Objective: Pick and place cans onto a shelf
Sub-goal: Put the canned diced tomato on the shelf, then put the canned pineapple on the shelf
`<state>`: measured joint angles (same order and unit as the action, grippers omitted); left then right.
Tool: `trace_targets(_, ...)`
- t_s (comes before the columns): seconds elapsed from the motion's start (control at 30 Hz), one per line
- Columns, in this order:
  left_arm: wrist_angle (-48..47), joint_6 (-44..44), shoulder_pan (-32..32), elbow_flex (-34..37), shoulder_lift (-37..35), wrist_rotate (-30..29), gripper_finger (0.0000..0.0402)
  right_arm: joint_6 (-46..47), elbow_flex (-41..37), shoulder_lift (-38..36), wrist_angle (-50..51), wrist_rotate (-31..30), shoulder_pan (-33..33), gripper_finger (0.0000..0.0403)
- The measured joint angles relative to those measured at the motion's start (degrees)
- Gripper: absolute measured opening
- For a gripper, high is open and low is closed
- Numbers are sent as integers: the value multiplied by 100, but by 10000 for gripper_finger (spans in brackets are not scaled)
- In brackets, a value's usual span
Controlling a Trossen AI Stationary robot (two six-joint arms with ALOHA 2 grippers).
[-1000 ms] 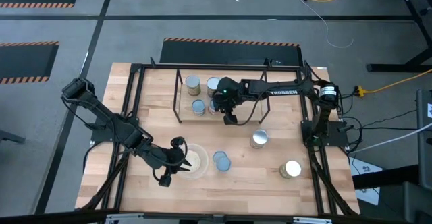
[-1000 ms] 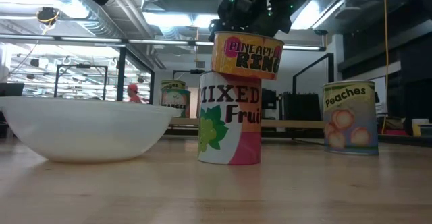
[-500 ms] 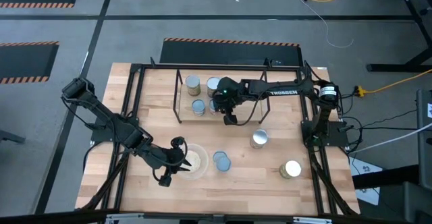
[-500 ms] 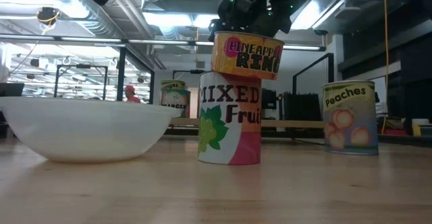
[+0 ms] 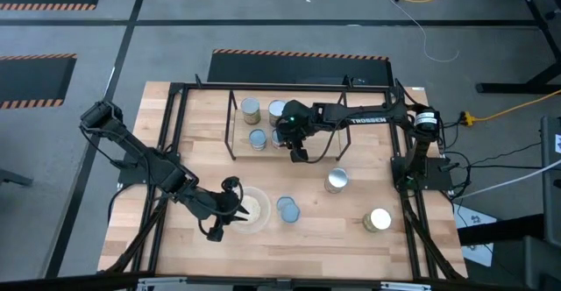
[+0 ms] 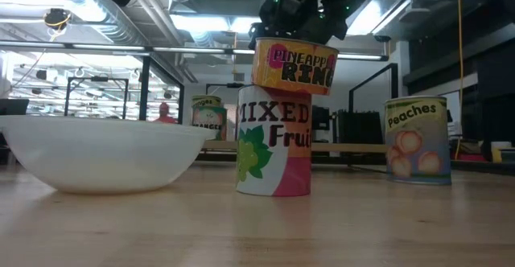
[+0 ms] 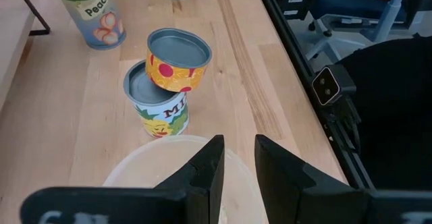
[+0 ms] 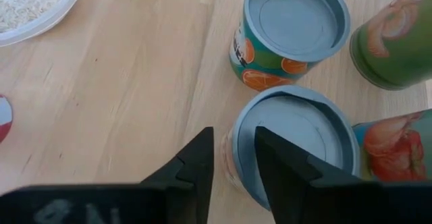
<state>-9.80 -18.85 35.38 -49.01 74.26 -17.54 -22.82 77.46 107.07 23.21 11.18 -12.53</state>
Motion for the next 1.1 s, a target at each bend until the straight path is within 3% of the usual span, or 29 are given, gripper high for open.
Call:
trace_targets(0.23, 2, 26, 0, 0, 0, -43, 76, 19, 667, 0, 808, -13, 195, 114)
trace_targets(0.37, 16, 144, 2, 0, 0, -461, 76, 82, 1345, 0, 1514, -8, 518, 114)
trace_targets(0.5, 37, 144, -52, 0, 0, -1096, 76, 878, 1980, 0, 1995, 5, 950, 114)
trace_targets(0.63, 40, 144, -146, 0, 0, -1306, 76, 1844, 2452, 0, 2477, 6, 1451, 114)
trace_targets(0.87, 33, 144, -177, 0, 0, -1303, 76, 3097, 2534, 0, 2642, 11, 2503, 114)
trace_targets(1.1, 11, 142, -141, 0, 0, -1205, 76, 3643, 2362, 0, 2597, -14, 3278, 113)
